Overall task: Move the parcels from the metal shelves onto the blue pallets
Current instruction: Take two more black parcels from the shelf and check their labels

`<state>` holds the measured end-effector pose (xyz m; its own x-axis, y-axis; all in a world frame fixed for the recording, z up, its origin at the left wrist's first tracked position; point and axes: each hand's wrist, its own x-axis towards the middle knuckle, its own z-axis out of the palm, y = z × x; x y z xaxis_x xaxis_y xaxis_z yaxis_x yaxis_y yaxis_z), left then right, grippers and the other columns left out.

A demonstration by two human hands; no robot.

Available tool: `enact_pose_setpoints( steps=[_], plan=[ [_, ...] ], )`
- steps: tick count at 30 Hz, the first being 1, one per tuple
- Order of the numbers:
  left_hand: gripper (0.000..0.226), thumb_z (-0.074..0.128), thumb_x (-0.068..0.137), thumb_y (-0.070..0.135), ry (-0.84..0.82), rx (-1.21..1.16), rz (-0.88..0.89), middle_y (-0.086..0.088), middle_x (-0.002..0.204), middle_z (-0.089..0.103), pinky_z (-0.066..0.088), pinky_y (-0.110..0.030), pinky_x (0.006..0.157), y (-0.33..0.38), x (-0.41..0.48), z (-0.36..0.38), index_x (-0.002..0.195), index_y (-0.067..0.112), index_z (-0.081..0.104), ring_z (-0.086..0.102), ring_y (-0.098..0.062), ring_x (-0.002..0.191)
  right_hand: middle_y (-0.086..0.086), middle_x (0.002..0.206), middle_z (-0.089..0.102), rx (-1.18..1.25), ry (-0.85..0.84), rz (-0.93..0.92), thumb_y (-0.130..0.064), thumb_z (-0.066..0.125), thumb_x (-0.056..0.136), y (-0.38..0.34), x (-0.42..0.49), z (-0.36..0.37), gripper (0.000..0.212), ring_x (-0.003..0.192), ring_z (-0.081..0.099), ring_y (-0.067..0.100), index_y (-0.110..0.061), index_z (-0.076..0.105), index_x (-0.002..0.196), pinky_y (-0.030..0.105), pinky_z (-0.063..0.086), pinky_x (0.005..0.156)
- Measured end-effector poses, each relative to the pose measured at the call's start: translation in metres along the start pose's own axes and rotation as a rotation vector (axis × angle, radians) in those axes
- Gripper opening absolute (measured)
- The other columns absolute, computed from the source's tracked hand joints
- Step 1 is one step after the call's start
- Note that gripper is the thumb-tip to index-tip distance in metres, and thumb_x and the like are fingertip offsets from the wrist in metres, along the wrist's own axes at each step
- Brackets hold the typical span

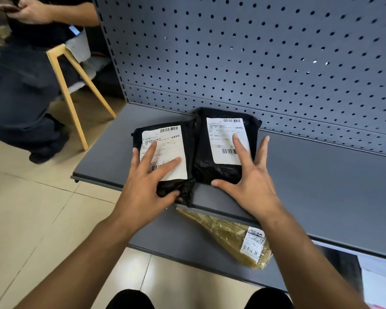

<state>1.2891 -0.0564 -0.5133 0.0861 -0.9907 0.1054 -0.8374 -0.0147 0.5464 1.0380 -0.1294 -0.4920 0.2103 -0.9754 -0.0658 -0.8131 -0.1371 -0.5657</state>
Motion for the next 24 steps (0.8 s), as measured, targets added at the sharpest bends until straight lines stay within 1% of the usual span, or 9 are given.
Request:
enact_pose_setpoints(
  steps=[3,6,8,11,13,14,18,20,24],
  plan=[
    [0.075,0.079,0.083,0.018,0.047,-0.026,-0.008,0.008,0.168,0.015,0.027,-0.056,0.118,0.000,0.001,0.000,0.142,0.051,0.047,-0.004,-0.032,0.157,0.006,0.169,-0.027,0.010,0.033,-0.041,-0.045,0.079,0.087,-0.004,-0.002,0.002,0.092,0.149,0.037,0.035,-0.057,0.019,0.156,0.041,0.044,0.110],
    [0.072,0.079,0.082,0.007,0.090,-0.019,0.037,0.000,0.165,0.028,0.026,-0.055,0.118,-0.001,0.001,0.000,0.140,0.042,0.055,0.005,-0.037,0.155,0.003,0.173,-0.008,-0.025,0.104,-0.097,-0.040,0.071,0.095,-0.001,-0.004,0.007,0.073,0.150,0.035,0.031,-0.050,0.032,0.155,0.044,0.043,0.112],
    [0.069,0.078,0.083,0.005,0.101,-0.019,0.047,-0.001,0.164,0.031,0.027,-0.054,0.117,0.000,0.000,-0.001,0.139,0.039,0.058,0.007,-0.038,0.155,-0.005,0.174,0.003,-0.044,0.167,-0.130,-0.037,0.068,0.098,0.001,-0.005,0.010,0.061,0.147,0.041,0.027,-0.045,0.042,0.153,0.045,0.046,0.107],
    [0.068,0.077,0.085,0.005,0.104,-0.028,0.041,-0.001,0.164,0.031,0.025,-0.049,0.117,0.003,-0.004,-0.006,0.140,0.040,0.057,0.007,-0.037,0.155,-0.011,0.168,0.029,-0.028,0.293,-0.234,-0.026,0.070,0.098,0.003,-0.007,0.012,0.050,0.130,0.062,0.022,-0.034,0.057,0.146,0.044,0.056,0.095],
    [0.068,0.077,0.085,0.005,0.109,-0.031,0.047,-0.001,0.163,0.032,0.024,-0.047,0.117,0.007,-0.006,-0.014,0.140,0.040,0.056,0.007,-0.037,0.155,-0.010,0.158,0.046,0.000,0.343,-0.299,-0.019,0.072,0.096,0.004,-0.007,0.010,0.046,0.120,0.069,0.017,-0.028,0.064,0.140,0.040,0.059,0.094],
    [0.068,0.077,0.085,0.006,0.109,-0.028,0.049,-0.001,0.163,0.032,0.024,-0.047,0.117,0.010,-0.008,-0.019,0.140,0.040,0.056,0.007,-0.037,0.155,-0.009,0.154,0.052,0.012,0.361,-0.319,-0.016,0.072,0.096,0.004,-0.008,0.008,0.044,0.119,0.069,0.015,-0.026,0.066,0.139,0.039,0.059,0.096],
    [0.068,0.077,0.084,0.006,0.081,-0.028,0.057,0.000,0.163,0.033,0.020,-0.042,0.117,0.027,-0.018,-0.046,0.140,0.040,0.056,0.007,-0.037,0.155,-0.001,0.142,0.064,0.036,0.400,-0.350,-0.006,0.072,0.094,-0.004,-0.020,-0.009,0.040,0.123,0.067,0.014,-0.019,0.071,0.132,0.038,0.056,0.103],
    [0.069,0.078,0.084,0.005,0.070,-0.032,0.067,-0.001,0.163,0.033,0.023,-0.045,0.118,0.036,-0.024,-0.064,0.140,0.040,0.056,0.007,-0.038,0.155,0.002,0.138,0.067,0.046,0.404,-0.347,-0.003,0.072,0.093,-0.015,-0.032,-0.022,0.039,0.122,0.068,0.015,-0.016,0.072,0.129,0.036,0.053,0.106],
    [0.070,0.078,0.083,0.005,0.052,-0.046,0.077,-0.002,0.163,0.034,0.027,-0.052,0.118,0.058,-0.037,-0.101,0.141,0.039,0.056,0.008,-0.039,0.155,0.001,0.139,0.066,0.071,0.379,-0.297,0.001,0.071,0.092,-0.042,-0.063,-0.056,0.040,0.122,0.067,0.011,-0.015,0.072,0.130,0.019,0.042,0.112]
  ],
)
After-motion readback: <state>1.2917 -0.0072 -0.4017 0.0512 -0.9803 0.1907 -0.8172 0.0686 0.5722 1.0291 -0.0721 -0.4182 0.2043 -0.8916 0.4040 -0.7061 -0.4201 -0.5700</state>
